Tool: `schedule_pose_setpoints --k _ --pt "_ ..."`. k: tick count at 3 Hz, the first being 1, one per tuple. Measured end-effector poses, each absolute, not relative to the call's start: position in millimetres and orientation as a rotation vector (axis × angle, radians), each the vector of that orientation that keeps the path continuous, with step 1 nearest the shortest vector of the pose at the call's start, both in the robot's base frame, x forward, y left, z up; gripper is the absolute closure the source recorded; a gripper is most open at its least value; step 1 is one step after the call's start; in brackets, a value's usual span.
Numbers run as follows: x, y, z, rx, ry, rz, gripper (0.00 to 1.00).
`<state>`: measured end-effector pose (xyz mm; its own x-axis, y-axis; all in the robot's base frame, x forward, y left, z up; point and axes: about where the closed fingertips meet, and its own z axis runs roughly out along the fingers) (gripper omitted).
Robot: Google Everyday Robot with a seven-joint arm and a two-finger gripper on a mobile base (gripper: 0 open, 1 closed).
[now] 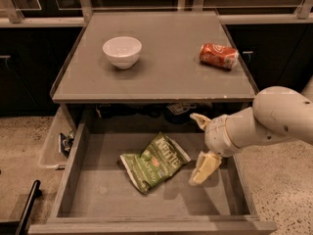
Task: Pick green jalapeno chip bag from top drawer and place on counter
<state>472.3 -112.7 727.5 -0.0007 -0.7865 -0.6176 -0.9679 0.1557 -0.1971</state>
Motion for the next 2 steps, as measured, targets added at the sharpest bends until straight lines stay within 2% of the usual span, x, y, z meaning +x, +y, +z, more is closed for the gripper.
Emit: schedule_pose_setpoints --k 2 --pt "485.3 -81.1 664.3 -1.631 1.850 0.501 0.00"
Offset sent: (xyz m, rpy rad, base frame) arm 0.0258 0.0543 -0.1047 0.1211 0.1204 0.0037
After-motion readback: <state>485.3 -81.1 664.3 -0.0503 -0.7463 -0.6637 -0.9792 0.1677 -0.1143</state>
